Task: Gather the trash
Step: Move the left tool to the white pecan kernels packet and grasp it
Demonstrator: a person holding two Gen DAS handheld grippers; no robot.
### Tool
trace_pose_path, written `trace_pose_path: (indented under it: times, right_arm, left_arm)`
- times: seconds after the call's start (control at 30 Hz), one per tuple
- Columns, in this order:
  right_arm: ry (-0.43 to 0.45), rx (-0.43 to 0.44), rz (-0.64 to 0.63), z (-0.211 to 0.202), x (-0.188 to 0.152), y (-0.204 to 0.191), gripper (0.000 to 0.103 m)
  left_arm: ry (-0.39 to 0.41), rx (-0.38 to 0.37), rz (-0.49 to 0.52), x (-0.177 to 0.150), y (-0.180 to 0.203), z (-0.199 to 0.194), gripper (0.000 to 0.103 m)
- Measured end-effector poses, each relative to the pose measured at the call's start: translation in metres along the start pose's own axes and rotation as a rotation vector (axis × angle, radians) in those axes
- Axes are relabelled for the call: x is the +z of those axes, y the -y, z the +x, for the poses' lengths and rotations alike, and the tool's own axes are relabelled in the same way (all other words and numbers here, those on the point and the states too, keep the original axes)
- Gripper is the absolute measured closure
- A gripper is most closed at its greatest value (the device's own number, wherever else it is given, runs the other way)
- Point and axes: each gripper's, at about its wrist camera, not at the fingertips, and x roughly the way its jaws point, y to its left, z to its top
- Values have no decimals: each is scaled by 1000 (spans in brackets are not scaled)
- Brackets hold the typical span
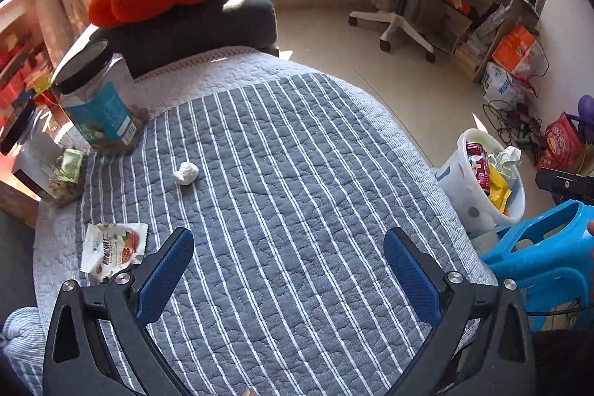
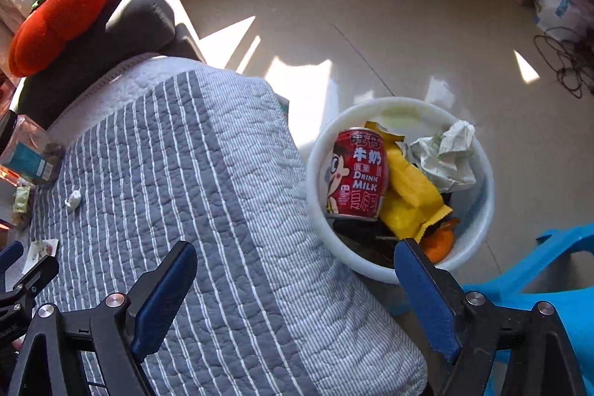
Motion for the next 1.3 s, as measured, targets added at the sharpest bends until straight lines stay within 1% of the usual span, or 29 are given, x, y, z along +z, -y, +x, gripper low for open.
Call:
trace_pose_path:
  times: [0.2,0.37,0.5,0.6,0.7,0.8,0.87,0.9,0.97,1.03,1.13,1.2,1.3]
  right_arm:
    - [-24,32,-63,20,-1,-53,13]
    - [-44,40,-110,37,-4,-88,12]
    - [-69,29,-148,53,-6,-111,12]
    - [-84,14,-170,64,-6,-123,12]
    - [-101,5,-178,75,-7,-131,12]
    - [-115,-2,-186,83,-7,-137,12]
    - [-123,-5,-192,87,-7,-141,12]
    - [-125,-6,-196,89,-7,-143,12]
    - [-128,-12,-204,93,-6,-147,12]
    - [-131,-19,-210,97,-5,-151,12]
    - [-138,-22,-211,104,-3,-155,12]
    - [-144,-18,-205,107,-2,-157,12]
    - [-157,-1,-190,111,-2,-159,12]
  left_arm:
    - [-19,51,-84,-13,-63,-14,0]
    - [-60,83,-164,-20,-116,-9,0]
    - [-125,112,-237,-25,-154,17,0]
    - [-168,100,-291,-28,-176,39,1]
    - [-208,99,-300,-28,-187,62,1]
    - [-230,141,-317,-26,-197,76,1]
    - [-255,178,-391,-27,-209,79,1]
    - [-271,190,-451,-30,-217,79,1]
    - [-299,172,-589,-38,-232,78,1]
    - [-301,130,-717,-45,-242,75,2]
    - [-254,114,-851,-46,-246,69,1]
    - [-221,135,-914,-45,-245,70,0]
    - [-206,186,-983,-44,-238,80,0]
